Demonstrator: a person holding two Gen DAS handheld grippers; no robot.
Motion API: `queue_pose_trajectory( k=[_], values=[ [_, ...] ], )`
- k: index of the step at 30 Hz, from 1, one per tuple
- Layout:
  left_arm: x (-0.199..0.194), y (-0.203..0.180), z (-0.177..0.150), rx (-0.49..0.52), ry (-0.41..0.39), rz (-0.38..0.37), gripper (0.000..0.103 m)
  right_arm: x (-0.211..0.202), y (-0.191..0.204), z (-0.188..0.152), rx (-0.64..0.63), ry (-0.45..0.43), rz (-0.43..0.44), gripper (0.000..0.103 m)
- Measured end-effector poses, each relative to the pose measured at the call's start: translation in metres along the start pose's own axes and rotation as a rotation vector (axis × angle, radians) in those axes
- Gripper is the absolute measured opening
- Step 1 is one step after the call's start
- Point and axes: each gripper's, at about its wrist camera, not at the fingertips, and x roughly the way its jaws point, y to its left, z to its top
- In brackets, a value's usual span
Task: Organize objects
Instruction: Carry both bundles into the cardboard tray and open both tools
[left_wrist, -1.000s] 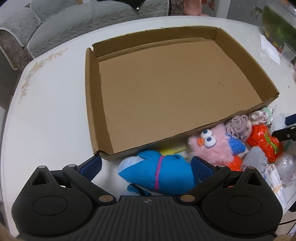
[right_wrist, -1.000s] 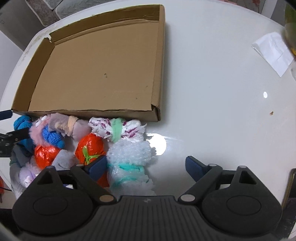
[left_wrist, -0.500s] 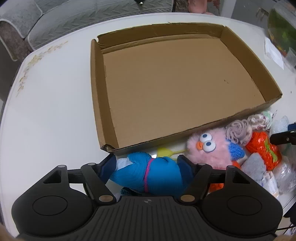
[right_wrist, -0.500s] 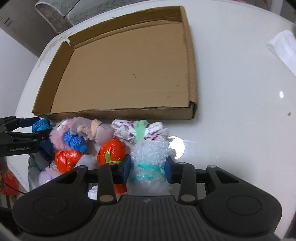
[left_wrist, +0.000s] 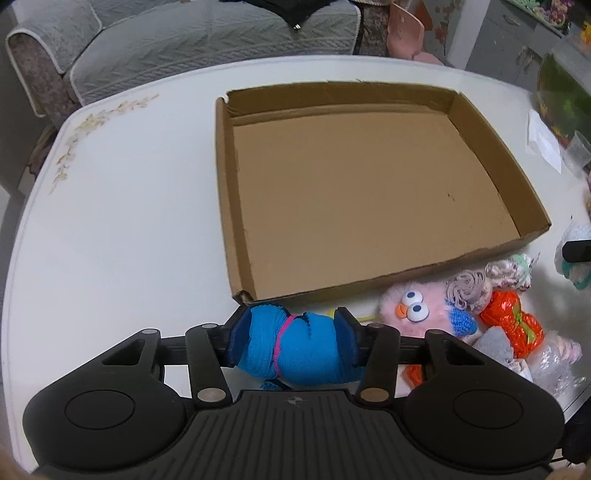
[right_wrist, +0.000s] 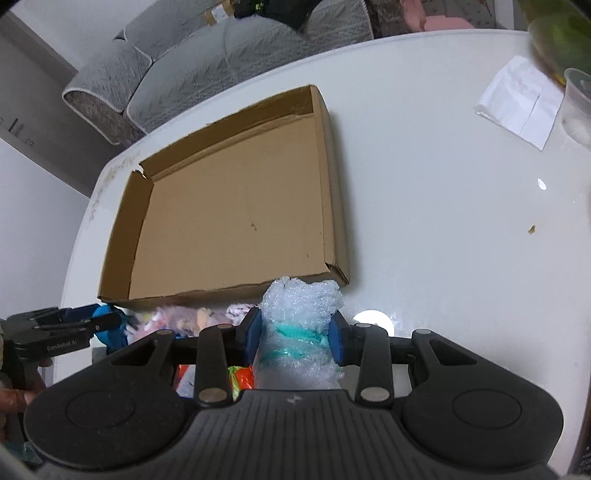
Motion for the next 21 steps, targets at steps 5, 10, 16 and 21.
queue_pose_trajectory(
  k=[5, 10, 16, 21],
  values=[
    [-0.015, 0.004, 0.007, -0.012, -0.033, -0.002, 0.055, -0.015, -0.004, -0.007, 0.007, -0.031, 0.035, 0.034],
    [-0.042, -0.002, 0.028, 0.017, -0.149, 0.001, 0.055, -0.021, 0.001, 0.006, 0.031, -0.084, 0.105, 0.034],
    [-0.066, -0.013, 0.07, 0.125, -0.303, 0.057, 0.055, -0.032, 0.046, 0.042, -0.047, -0.164, 0.166, 0.034],
    [-0.049, -0.018, 0.1, 0.19, -0.327, 0.074, 0.055, -0.017, 0.092, 0.09, -0.167, -0.182, 0.161, 0.034]
  ],
)
